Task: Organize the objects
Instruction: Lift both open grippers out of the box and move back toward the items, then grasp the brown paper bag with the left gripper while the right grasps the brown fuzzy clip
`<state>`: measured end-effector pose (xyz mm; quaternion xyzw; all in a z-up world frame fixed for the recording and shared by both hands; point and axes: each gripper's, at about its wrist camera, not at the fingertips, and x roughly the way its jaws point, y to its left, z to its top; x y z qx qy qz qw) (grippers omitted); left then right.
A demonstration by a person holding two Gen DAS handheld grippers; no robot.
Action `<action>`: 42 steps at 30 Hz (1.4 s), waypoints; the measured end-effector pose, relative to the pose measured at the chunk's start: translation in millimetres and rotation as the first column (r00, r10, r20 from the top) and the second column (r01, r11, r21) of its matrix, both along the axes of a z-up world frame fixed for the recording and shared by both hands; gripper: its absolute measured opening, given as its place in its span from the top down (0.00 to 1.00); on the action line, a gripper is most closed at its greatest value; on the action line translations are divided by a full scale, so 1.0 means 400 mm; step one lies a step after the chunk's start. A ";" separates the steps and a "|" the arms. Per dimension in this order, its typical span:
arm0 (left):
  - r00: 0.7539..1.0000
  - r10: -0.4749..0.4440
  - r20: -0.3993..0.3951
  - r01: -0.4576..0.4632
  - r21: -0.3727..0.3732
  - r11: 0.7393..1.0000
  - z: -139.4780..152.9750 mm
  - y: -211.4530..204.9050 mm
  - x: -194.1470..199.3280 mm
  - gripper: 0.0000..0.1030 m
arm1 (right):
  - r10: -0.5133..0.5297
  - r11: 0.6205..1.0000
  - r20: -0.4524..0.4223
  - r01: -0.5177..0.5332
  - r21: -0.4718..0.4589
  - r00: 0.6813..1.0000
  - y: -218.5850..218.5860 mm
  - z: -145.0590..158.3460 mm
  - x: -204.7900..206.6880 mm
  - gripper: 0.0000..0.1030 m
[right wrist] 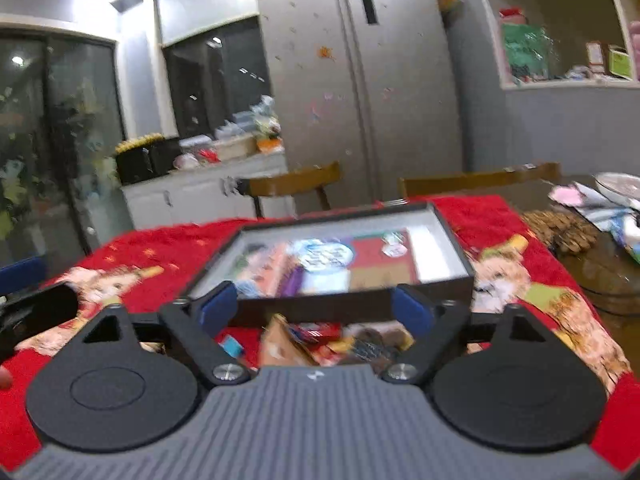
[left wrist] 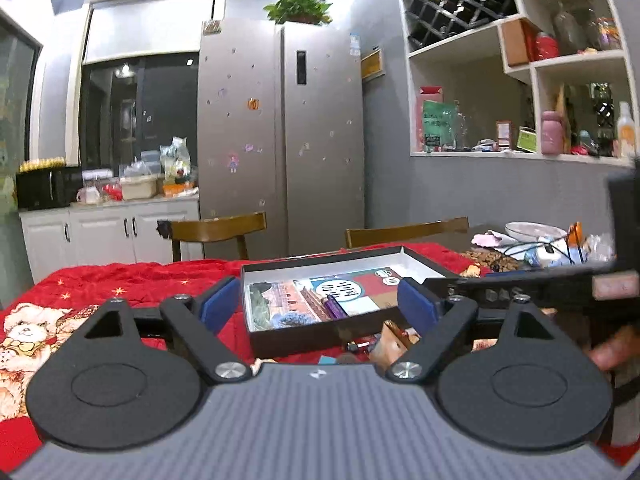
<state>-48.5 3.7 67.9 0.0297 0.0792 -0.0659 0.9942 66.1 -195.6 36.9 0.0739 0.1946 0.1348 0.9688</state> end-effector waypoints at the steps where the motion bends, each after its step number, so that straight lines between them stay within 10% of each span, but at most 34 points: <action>1: 1.000 -0.007 0.010 0.007 0.003 1.000 -0.018 -0.007 -0.009 0.15 | -0.013 1.000 -0.021 0.013 0.013 1.000 -0.008 -0.005 0.011 0.16; 24: 0.918 0.048 -0.394 -0.057 -0.010 0.998 -0.181 -0.011 0.136 0.45 | -0.044 0.997 -0.225 0.030 -0.067 0.973 -0.021 -0.142 0.111 0.27; 42: 0.889 0.092 -0.449 -0.121 -0.036 0.992 -0.197 0.000 0.191 0.54 | -0.069 0.997 -0.228 0.060 -0.043 0.971 -0.028 -0.142 0.131 0.27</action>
